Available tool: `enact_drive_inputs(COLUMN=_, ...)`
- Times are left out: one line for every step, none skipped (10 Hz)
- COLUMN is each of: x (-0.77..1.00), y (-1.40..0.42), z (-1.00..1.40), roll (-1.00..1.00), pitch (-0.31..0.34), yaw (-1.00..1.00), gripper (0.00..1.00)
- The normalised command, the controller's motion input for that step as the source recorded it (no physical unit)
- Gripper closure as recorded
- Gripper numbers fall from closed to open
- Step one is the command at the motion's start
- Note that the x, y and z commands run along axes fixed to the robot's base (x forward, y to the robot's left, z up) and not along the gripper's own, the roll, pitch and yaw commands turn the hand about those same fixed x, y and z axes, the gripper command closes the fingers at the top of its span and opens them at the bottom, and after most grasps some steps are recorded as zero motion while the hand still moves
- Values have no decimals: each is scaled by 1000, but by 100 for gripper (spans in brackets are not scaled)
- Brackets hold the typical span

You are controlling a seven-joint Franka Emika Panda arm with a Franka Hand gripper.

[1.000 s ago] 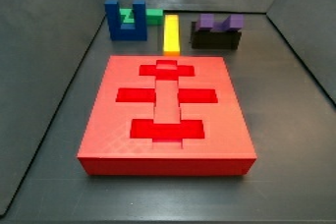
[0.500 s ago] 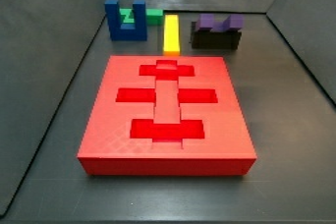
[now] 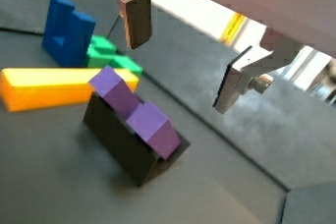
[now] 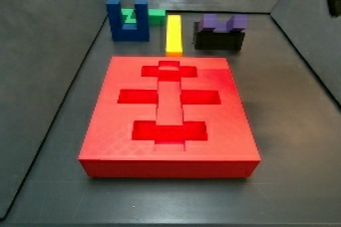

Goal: Pick up the purple object. Move up. Place the purple object on the fixture. Regrasp the purple object. Move to above the board. Insert the purple object.
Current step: Regrasp the purple object.

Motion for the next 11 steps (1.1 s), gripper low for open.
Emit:
enact_drive_inputs(x=543, y=0, z=-320, roll=851, pitch=134, yaw=200, gripper=0)
enact_drive_inputs(x=429, y=74, z=-474, roll=706, pitch=11, yaw=349, gripper=0)
enact_drive_inputs(x=389, y=43, z=-434, roll=691, pitch=40, yaw=349, gripper=0)
enact_drive_inputs(x=480, y=14, z=-434, roll=523, pitch=34, yaw=311, gripper=0)
enact_drive_inputs(x=423, y=29, z=-423, roll=563, pitch=51, yaw=323, gripper=0)
enact_drive_inputs(x=409, y=6, z=-357, roll=623, pitch=111, yaw=349, gripper=0)
enact_drive_inputs(x=500, y=0, z=-257, roll=620, pitch=254, yaw=349, gripper=0)
enact_drive_inputs(x=557, y=0, z=-194, roll=609, pitch=277, yaw=343, gripper=0)
enact_drive_inputs(x=591, y=34, z=-123, roll=557, pitch=271, yaw=349, gripper=0)
enact_drive_inputs(x=583, y=0, z=-74, roll=214, pitch=297, yaw=163, gripper=0)
enact_drive_inputs(x=391, y=0, z=-60, roll=0, pitch=160, yaw=0, gripper=0)
